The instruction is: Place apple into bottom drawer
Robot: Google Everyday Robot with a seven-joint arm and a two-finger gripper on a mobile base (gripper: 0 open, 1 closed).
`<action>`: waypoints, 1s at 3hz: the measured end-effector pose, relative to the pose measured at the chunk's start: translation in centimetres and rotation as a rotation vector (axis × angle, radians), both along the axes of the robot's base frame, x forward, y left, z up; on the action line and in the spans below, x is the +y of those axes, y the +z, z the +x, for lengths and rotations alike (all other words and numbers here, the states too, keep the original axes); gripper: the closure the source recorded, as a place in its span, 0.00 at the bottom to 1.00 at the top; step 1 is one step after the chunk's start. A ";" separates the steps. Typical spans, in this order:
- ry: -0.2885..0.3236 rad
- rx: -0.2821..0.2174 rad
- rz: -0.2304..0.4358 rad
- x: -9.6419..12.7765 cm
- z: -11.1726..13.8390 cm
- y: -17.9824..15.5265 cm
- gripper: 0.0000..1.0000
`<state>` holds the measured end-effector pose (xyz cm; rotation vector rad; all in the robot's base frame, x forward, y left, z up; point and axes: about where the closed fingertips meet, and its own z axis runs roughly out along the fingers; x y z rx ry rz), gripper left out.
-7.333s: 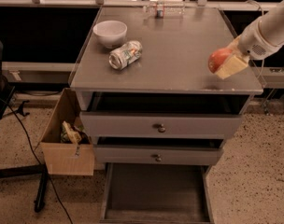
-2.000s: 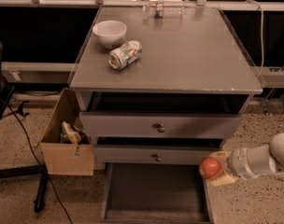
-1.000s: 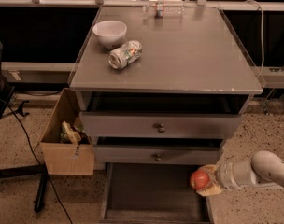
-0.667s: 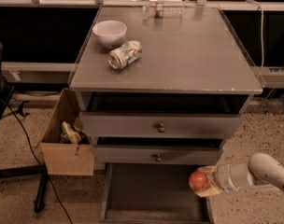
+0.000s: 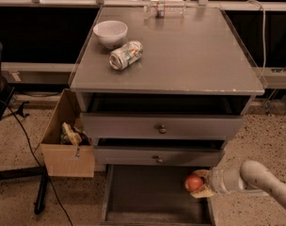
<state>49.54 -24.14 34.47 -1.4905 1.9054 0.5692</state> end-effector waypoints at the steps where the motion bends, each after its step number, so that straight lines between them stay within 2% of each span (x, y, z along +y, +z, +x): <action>1: -0.012 0.004 -0.001 0.4 0.7 -3.3 1.00; 2: 0.001 0.041 0.003 1.7 0.6 -7.1 1.00; 3: 0.001 0.041 0.003 1.7 0.5 -7.2 1.00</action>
Offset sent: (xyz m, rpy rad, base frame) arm 0.0069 0.0225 -0.1058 -0.0034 0.0718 0.0076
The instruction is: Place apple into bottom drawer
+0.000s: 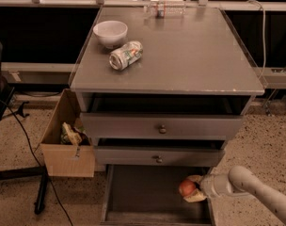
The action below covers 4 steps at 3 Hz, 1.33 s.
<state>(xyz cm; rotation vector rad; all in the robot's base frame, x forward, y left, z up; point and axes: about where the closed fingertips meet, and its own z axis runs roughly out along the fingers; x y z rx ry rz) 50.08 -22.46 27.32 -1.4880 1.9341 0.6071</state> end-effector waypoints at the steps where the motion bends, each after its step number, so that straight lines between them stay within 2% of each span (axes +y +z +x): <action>1: 0.007 -0.013 0.018 0.6 0.2 -1.5 1.00; 4: 0.026 -0.087 0.046 2.6 2.8 -8.0 1.00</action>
Offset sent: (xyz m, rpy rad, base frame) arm 0.0226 0.0144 -0.0681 0.0531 -0.0708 0.0236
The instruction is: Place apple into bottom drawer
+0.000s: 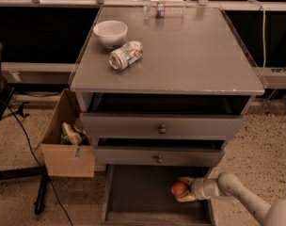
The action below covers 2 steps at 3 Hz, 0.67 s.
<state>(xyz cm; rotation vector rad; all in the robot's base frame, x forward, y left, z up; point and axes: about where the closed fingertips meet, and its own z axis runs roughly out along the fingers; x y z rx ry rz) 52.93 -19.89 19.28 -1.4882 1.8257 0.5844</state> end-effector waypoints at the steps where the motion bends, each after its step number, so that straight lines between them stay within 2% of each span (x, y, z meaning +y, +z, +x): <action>1: 0.011 0.010 -0.021 0.7 0.4 -1.6 1.00; 2: 0.017 0.027 -0.032 1.2 0.7 -2.9 1.00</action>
Offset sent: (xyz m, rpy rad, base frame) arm 0.0122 0.0109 -0.0423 -0.0525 0.0427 0.0177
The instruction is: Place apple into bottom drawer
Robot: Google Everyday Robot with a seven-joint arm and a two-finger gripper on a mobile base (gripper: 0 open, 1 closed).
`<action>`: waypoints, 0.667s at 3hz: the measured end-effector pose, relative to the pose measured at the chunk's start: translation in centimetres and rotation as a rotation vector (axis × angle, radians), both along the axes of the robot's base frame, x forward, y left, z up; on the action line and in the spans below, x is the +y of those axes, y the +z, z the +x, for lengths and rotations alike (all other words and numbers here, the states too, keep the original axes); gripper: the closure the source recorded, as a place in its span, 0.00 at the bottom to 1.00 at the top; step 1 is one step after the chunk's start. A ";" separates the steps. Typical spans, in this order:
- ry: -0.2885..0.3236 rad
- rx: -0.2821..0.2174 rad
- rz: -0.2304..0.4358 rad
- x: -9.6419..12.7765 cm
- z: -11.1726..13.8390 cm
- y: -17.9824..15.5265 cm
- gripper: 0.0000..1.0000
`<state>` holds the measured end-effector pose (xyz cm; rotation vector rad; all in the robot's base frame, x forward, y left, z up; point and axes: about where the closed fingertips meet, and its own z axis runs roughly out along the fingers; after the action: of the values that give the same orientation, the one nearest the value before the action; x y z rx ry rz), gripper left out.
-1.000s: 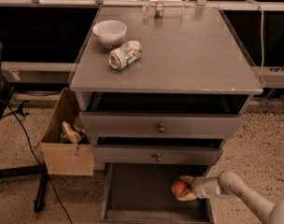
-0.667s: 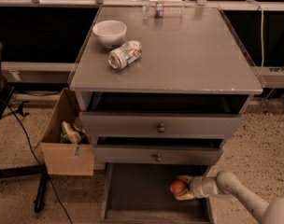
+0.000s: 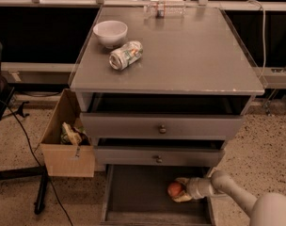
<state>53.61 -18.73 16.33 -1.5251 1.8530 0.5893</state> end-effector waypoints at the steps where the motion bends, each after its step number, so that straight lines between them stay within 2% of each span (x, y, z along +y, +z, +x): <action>1: 0.009 0.026 0.019 0.5 -0.1 -2.5 1.00; 2: 0.011 0.023 0.020 0.5 -0.1 -2.7 0.98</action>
Offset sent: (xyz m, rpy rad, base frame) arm 0.0040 -0.0011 -0.0224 0.0114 0.0324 -0.0042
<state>53.47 -18.23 13.66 -1.5220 1.8521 0.6315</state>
